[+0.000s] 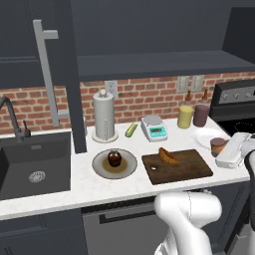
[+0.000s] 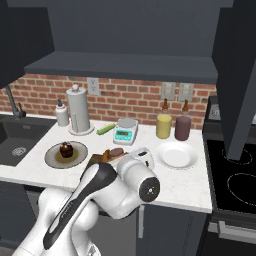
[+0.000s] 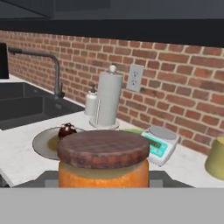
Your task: From the different types of pastries on the counter, select a croissant and place it on the cutting board. Then retrieve a jar of jam from the cabinet and place it alongside the croissant on the cutting board.
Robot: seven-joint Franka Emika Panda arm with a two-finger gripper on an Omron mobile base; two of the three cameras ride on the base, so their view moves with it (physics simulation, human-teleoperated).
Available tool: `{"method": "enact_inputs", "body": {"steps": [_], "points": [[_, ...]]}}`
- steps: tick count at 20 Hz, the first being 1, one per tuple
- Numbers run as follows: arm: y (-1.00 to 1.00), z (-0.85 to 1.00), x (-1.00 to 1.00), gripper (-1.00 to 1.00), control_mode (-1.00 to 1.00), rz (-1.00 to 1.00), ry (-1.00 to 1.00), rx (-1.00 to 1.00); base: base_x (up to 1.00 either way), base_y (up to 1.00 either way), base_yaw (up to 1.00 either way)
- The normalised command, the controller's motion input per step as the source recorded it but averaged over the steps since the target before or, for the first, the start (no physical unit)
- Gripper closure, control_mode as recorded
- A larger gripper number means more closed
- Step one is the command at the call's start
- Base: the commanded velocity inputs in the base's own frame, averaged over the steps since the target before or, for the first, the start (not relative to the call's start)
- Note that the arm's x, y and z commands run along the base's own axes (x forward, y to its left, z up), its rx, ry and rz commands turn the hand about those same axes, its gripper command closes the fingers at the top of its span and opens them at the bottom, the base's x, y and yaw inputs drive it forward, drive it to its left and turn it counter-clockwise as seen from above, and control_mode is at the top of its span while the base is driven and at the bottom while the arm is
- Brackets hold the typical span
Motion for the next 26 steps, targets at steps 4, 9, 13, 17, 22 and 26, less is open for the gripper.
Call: {"method": "enact_inputs", "body": {"steps": [4,9,13,17,22,26], "points": [[0.01,-0.01,0.0,1.0,-1.0,0.12,-0.05,0.05,0.0,0.0,0.0],[0.08,0.0,-0.03,1.0,-1.0,0.14,-0.13,0.02,0.0,0.0,0.0],[0.02,0.0,-0.15,1.0,-1.0,0.13,-0.15,0.0,0.0,0.0,0.0],[0.0,0.0,-0.18,1.0,-1.0,0.11,-0.16,0.01,0.0,0.0,0.0],[0.01,0.13,-0.03,1.0,-1.0,0.08,-0.14,0.02,0.0,0.0,0.0],[0.19,0.24,0.0,1.0,-1.0,0.04,-0.05,0.0,0.0,0.0,0.0]]}}
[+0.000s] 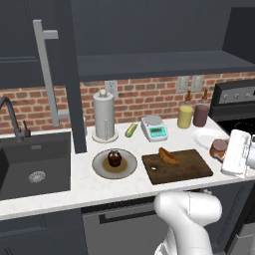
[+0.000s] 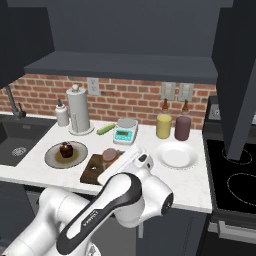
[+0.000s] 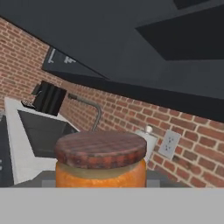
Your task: From the different types of pastries on the counter, select a croissant and place it on the cutting board. Then retrieve a jar of jam from the cabinet and place it alongside the croissant on the cutting board.
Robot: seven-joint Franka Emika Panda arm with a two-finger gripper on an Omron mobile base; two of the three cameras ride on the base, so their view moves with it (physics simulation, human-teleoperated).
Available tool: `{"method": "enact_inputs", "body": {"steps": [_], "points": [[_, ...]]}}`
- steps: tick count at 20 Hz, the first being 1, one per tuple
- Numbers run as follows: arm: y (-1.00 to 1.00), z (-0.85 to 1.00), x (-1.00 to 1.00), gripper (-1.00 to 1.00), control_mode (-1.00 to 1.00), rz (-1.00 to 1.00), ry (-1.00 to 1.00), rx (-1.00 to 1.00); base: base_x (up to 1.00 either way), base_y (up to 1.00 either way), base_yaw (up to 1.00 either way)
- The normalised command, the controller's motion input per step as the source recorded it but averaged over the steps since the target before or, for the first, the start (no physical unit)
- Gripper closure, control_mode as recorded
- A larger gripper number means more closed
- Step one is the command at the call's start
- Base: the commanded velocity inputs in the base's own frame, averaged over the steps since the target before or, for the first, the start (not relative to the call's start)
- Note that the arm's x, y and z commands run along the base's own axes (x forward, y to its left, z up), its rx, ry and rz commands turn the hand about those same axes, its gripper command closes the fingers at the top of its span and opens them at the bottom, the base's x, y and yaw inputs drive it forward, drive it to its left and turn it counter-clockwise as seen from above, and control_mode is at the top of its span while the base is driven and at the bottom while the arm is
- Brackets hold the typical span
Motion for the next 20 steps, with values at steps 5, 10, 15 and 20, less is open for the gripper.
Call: {"method": "enact_inputs", "body": {"steps": [5,10,15,20], "points": [[0.19,0.07,-0.11,1.0,-1.0,0.02,0.0,0.0,0.0,0.0,0.0],[0.01,-0.08,-0.04,1.0,-1.0,0.06,0.04,0.06,0.0,0.0,0.0],[0.01,-0.09,0.17,1.0,-1.0,0.17,0.14,0.08,0.0,0.0,0.0],[0.06,-0.03,0.34,1.0,-1.0,0.21,0.15,0.03,0.0,0.0,0.0]]}}
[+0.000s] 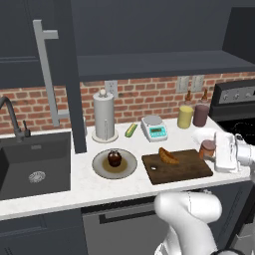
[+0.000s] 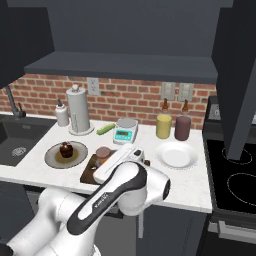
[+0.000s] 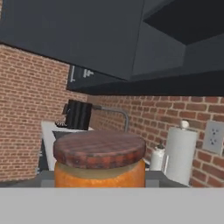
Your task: From the different types of pastries on the counter, select a croissant and place it on the cutting board. Then retrieve a jar of jam from the cabinet and place it alongside the croissant on the cutting board.
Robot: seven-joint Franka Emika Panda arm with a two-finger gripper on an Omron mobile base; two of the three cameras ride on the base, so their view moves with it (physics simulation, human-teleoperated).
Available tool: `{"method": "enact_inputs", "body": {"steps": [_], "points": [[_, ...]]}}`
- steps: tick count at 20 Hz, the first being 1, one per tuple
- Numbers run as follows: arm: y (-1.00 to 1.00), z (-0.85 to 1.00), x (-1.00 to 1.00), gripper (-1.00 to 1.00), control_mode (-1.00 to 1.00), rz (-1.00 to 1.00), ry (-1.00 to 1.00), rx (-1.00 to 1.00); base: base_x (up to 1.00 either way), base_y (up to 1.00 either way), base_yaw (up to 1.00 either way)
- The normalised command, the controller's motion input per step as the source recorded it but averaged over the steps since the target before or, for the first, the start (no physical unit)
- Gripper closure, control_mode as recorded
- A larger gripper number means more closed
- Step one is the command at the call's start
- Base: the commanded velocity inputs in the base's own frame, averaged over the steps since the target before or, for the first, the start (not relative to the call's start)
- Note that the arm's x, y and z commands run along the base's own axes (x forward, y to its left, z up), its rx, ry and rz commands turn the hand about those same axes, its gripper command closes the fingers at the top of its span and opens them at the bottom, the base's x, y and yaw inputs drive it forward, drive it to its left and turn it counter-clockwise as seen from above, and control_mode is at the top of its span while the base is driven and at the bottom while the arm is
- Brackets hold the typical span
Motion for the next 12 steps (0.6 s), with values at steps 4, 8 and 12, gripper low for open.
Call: {"method": "enact_inputs", "body": {"steps": [4,8,12], "points": [[0.0,-0.09,0.43,1.0,-1.0,0.24,0.1,0.02,0.0,0.0,0.0],[-0.05,-0.23,0.25,1.0,-1.0,0.28,0.01,0.01,0.0,0.0,0.0],[-0.2,-0.36,0.26,1.0,-1.0,0.3,0.0,0.0,0.0,0.0,0.0]]}}
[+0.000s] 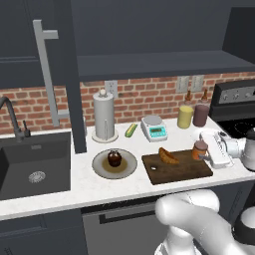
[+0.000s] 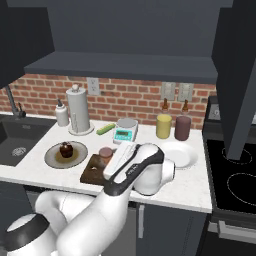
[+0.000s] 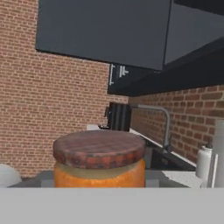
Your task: From the different types of pastries on the counter, select a croissant and place it on the cutting board. Then retrieve a jar of jam from the cabinet and place it alongside the croissant on the cutting board.
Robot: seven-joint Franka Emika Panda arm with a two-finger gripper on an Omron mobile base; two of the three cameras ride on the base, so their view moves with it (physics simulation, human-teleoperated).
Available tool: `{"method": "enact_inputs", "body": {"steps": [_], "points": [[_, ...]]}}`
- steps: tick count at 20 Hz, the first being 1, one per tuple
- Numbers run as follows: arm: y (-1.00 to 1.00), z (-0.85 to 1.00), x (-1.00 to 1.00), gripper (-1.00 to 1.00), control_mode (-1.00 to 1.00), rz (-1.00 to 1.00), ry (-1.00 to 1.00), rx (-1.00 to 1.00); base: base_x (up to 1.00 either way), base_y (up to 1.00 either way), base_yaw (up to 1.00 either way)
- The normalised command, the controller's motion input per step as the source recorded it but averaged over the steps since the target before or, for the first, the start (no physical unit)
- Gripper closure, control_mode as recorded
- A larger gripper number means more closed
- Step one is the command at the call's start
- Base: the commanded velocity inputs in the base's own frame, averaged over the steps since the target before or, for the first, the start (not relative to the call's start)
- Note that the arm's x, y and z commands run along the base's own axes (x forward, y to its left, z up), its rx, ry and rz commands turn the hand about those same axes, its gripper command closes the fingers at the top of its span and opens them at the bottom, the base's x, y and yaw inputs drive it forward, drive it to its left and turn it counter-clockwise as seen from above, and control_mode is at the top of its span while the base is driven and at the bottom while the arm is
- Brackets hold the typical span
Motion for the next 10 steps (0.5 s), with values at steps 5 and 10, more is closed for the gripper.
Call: {"method": "enact_inputs", "body": {"steps": [5,10], "points": [[-0.37,-0.41,0.35,1.0,-1.0,0.29,-0.04,0.0,0.0,0.0,0.0],[-0.35,-0.43,0.35,1.0,-1.0,0.23,-0.19,0.0,0.0,0.0,0.0]]}}
